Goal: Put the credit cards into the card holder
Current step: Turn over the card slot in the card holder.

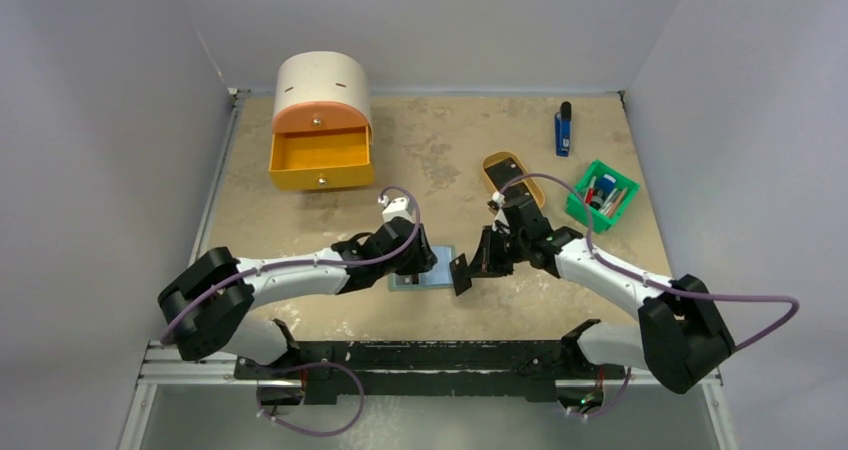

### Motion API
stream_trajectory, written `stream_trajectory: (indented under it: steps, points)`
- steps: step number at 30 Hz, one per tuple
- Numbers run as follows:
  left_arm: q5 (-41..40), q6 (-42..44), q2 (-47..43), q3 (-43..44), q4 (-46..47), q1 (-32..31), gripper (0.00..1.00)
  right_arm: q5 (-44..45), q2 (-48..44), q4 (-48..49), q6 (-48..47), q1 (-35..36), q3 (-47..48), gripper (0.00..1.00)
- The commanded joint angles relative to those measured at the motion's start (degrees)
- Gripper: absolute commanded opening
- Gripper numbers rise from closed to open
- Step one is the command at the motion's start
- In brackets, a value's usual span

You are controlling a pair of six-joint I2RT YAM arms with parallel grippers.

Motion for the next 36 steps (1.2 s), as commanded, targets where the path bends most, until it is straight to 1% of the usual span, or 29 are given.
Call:
stream_trajectory:
  steps: [1,5,10,13,22,25,27,32,34,36]
  points:
    - [-2.47,1.45,2.69,5.46,-0.53,-0.79,0.40,2.32,-3.23,-2.33,0.45,0.32,-0.88,0.00]
    - [-3.82,2.19,6.47,7.68,-4.10,-1.29,0.41,2.17,-3.58,-1.71,0.68,0.27,-1.93,0.00]
    - [-8.69,3.35,9.50,11.38,-10.40,-2.64,0.46,2.45,-3.92,-0.61,0.95,0.28,-2.02,0.00]
    - [-10.50,4.09,10.45,12.69,-12.32,-3.12,0.46,2.39,-4.10,-0.85,0.80,0.29,-1.96,0.00]
    - [-12.35,5.73,15.30,16.38,-14.94,-4.90,0.44,2.64,-4.08,0.43,1.02,0.27,-2.42,0.00]
    - [-13.52,5.59,16.20,16.99,-16.49,-5.02,0.40,2.37,-3.89,1.12,1.22,0.26,-2.56,0.00]
    - [-14.35,5.45,16.30,16.86,-17.20,-5.03,0.36,2.16,-3.90,1.25,1.30,0.27,-2.52,0.00]
    - [-15.55,5.01,16.26,16.09,-18.39,-5.02,0.18,1.88,-4.24,1.01,0.98,0.26,-2.33,0.00]
    - [-15.81,4.74,16.03,15.51,-18.52,-5.02,0.13,1.54,-4.24,1.00,0.90,0.26,-2.30,0.00]
    - [-16.14,4.50,15.61,15.00,-18.62,-5.02,0.12,0.94,-4.13,1.18,0.67,0.26,-2.31,0.00]
